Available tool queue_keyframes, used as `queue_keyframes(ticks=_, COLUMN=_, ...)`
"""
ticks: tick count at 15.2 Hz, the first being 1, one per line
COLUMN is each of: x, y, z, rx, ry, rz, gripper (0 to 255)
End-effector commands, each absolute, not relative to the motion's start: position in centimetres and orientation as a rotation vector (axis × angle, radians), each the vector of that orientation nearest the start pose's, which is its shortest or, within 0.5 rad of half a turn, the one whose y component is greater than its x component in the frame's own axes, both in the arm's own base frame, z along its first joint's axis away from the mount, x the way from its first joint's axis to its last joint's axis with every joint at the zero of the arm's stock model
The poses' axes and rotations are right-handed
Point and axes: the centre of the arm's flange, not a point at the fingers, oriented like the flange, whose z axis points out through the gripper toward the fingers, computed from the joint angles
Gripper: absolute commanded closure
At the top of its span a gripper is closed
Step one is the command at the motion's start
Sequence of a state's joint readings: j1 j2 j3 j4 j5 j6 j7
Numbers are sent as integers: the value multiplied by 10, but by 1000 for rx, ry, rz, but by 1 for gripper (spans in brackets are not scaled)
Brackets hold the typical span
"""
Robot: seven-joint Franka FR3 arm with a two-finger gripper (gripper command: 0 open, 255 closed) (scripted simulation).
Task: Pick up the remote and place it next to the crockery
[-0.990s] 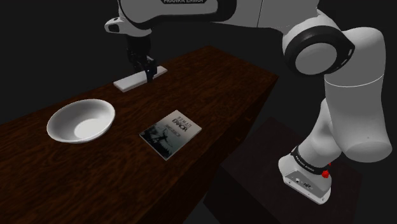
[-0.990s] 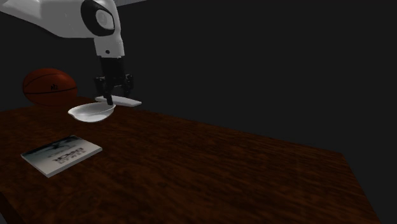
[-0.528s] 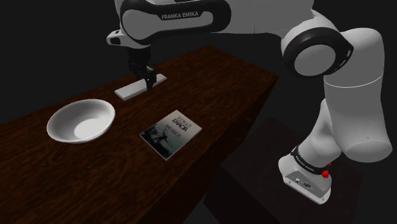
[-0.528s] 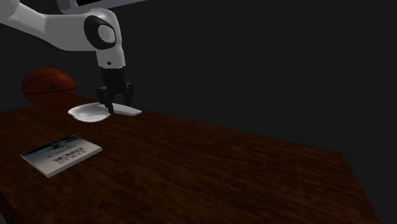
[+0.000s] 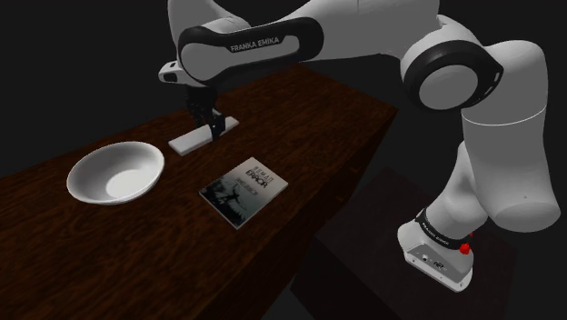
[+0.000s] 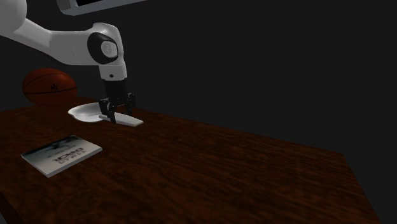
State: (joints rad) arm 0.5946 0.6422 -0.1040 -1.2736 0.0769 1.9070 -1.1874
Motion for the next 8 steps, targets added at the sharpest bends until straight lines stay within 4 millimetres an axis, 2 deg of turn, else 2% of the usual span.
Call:
queue_keyframes(ticks=1, x=635, y=366, z=368, rx=2113, ry=2340, rz=-1, gripper=255)
queue_keyframes(ticks=6, x=635, y=366, z=340, rx=2113, ry=2340, rz=-1, gripper=255)
queue_keyframes(ticks=8, x=635, y=366, z=340, rx=2113, ry=2340, rz=-1, gripper=255)
